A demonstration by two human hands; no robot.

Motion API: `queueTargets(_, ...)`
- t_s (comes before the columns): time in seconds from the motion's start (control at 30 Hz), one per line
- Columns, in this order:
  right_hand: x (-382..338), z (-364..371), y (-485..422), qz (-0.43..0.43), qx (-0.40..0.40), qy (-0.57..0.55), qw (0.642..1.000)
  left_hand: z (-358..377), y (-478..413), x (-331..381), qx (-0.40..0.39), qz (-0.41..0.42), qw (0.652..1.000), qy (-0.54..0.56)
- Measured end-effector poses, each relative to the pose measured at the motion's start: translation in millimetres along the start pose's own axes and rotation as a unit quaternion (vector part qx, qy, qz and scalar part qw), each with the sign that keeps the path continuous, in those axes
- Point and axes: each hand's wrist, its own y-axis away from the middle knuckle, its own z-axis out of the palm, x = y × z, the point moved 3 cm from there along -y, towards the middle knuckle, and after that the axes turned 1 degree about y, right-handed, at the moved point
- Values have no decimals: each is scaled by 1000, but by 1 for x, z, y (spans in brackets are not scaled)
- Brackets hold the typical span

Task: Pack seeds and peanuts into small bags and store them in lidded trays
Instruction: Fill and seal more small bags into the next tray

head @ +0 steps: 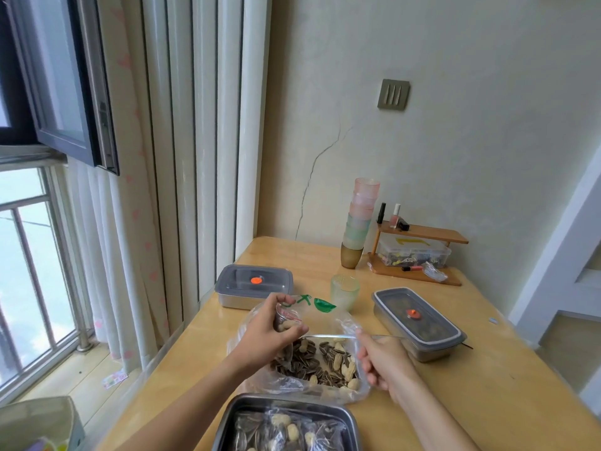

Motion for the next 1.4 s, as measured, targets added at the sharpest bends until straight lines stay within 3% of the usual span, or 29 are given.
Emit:
queueTargets(0.1, -12, 12, 8, -26, -82, 102, 991, 2, -5, -7, -3, -3, 1000, 8)
queueTargets(0.17, -23, 24, 11, -93, -110, 143, 979, 3, -7, -9, 3, 5, 1000, 3)
queueTargets(0.3, -46, 44, 14, -287, -60, 173, 940, 4, -6, -10, 9, 13, 1000, -6)
queueTargets(0.37, -48, 55, 12, -341, -64, 202, 916, 4, -5, -10, 24, 37, 998, -51)
queueTargets(0.47, -43, 66, 7, -362, -90, 231, 899, 5, -2, -12, 16, 72, 991, -111)
queueTargets(0.63, -32, 71, -7, -394, -116, 266, 872, 5, 2, -9, 0, 89, 990, -109)
queueTargets(0.8, -32, 70, -6, -451, -86, 281, 843, 5, 0, -8, -9, 78, 991, -105)
queueTargets(1.07, -30, 73, -6, -463, -91, 237, 849, 5, 1, -6, -21, 67, 993, -94)
queueTargets(1.23, -30, 65, -8, -471, -23, 194, 860, 1, 2, -3, -43, 24, 998, -31)
queueTargets(1.4, -33, 57, -2, -480, 8, 154, 863, -3, -1, -6, -12, 2, 999, 34)
